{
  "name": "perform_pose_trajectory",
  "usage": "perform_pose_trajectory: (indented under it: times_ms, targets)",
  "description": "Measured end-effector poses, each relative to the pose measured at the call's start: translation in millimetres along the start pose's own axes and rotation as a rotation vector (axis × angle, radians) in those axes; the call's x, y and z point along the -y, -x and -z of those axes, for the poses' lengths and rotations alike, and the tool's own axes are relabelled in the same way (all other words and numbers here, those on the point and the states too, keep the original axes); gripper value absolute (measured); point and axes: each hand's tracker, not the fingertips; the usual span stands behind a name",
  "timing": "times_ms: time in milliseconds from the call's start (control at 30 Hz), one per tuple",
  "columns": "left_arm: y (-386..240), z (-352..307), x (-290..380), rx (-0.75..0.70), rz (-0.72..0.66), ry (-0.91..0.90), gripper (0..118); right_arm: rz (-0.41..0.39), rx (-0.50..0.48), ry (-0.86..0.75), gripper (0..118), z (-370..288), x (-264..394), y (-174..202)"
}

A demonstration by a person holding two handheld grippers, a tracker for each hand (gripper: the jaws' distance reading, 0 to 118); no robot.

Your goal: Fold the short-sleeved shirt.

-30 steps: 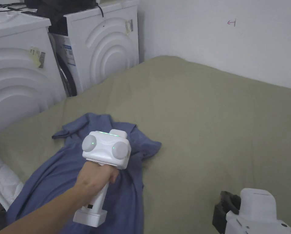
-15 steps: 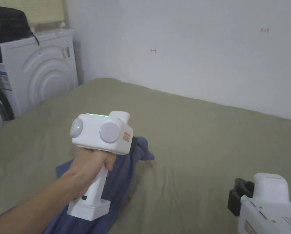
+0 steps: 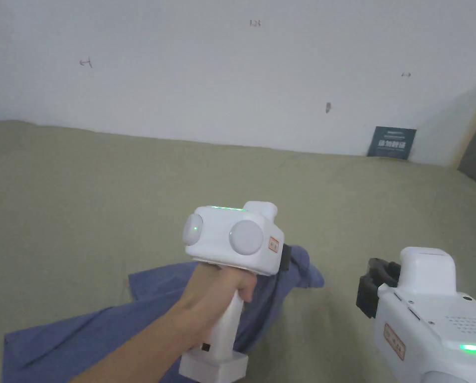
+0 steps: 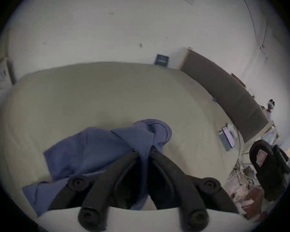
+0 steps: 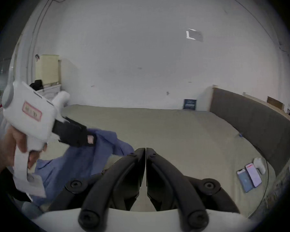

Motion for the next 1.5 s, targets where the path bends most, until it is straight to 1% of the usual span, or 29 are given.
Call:
perform_pose_trajectory:
  times_ms: [33, 67, 133, 167, 267, 333, 367, 400, 500, 533, 567, 600, 633, 667, 700, 733, 767, 800, 833, 933, 967, 1033, 1100, 1133, 1233, 1400, 1500]
  targets:
    - [-8, 18, 5, 0.018, 0.017, 0.017, 5, 0.009, 0.016, 0.012, 8, 3, 5, -8]
    - [-13, 38, 11, -0.001, 0.03, 0.029, 5, 0.015, 0.023, 0.021, 8, 7, 9, -16]
    - [-16, 66, 29, -0.017, 0.017, 0.105, 5, 0.022, 0.053, 0.043, 8, 17, 19, -25]
    - [-13, 80, 37, -0.02, -0.014, 0.125, 5, 0.025, 0.058, 0.052, 8, 22, 23, -28]
    - [-7, 107, 51, -0.072, 0.026, 0.154, 5, 0.046, 0.072, 0.08, 8, 32, 36, -34]
    - [-4, 106, 53, -0.05, 0.009, 0.157, 7, 0.044, 0.071, 0.091, 8, 37, 42, -33]
    - [-7, 95, 54, -0.048, 0.007, 0.144, 16, 0.035, 0.071, 0.098, 8, 38, 43, -32]
    - [-8, 88, 55, -0.057, 0.01, 0.133, 57, 0.03, 0.073, 0.101, 8, 39, 44, -30]
    - [-2, 59, 56, -0.062, 0.034, 0.086, 98, 0.037, 0.055, 0.096, 8, 34, 43, -24]
    - [3, 44, 54, -0.116, 0.042, 0.029, 118, 0.034, 0.053, 0.091, 8, 31, 43, -21]
    - [2, 22, 55, -0.139, 0.056, -0.063, 116, 0.026, 0.056, 0.086, 8, 29, 43, -17]
    - [6, 4, 56, -0.164, 0.06, -0.087, 108, 0.015, 0.053, 0.084, 8, 27, 44, -14]
    - [10, -20, 60, -0.199, 0.043, -0.136, 108, 0.012, 0.047, 0.083, 8, 23, 44, -10]
    - [18, -47, 61, -0.199, 0.034, -0.177, 107, 0.015, 0.04, 0.085, 8, 19, 43, -6]
    - [23, -69, 66, -0.204, 0.027, -0.214, 100, 0.021, 0.033, 0.086, 8, 14, 43, -2]
    - [28, -95, 73, -0.225, 0.015, -0.248, 87, 0.033, 0.023, 0.079, 8, 9, 43, 3]
    - [40, -115, 79, -0.258, 0.019, -0.261, 63, 0.04, 0.012, 0.075, 8, 3, 42, 8]
    - [50, -129, 85, -0.278, 0.02, -0.28, 9, 0.043, 0.002, 0.074, 8, 0, 42, 13]
    - [58, -149, 96, -0.314, 0.015, -0.305, 0, 0.044, -0.008, 0.071, 8, -6, 40, 20]
    - [86, -192, 128, -0.393, 0.011, -0.35, 0, 0.026, -0.052, 0.059, 8, -19, 42, 39]
    - [94, -204, 140, -0.433, -0.012, -0.361, 0, 0.023, -0.061, 0.056, 8, -23, 43, 46]
    - [110, -222, 159, -0.456, -0.065, -0.391, 0, 0.03, -0.09, 0.058, 8, -27, 45, 55]
    - [122, -233, 172, -0.495, -0.116, -0.387, 0, 0.027, -0.099, 0.059, 8, -30, 47, 62]
    - [131, -237, 177, -0.492, -0.14, -0.386, 0, 0.025, -0.103, 0.059, 8, -31, 48, 65]
    - [145, -243, 185, -0.498, -0.198, -0.388, 0, 0.027, -0.115, 0.067, 8, -32, 49, 71]
    - [168, -237, 181, -0.502, -0.218, -0.369, 0, 0.007, -0.121, 0.074, 8, -26, 48, 76]
    - [189, -225, 176, -0.523, -0.221, -0.317, 0, -0.003, -0.123, 0.078, 8, -20, 48, 78]
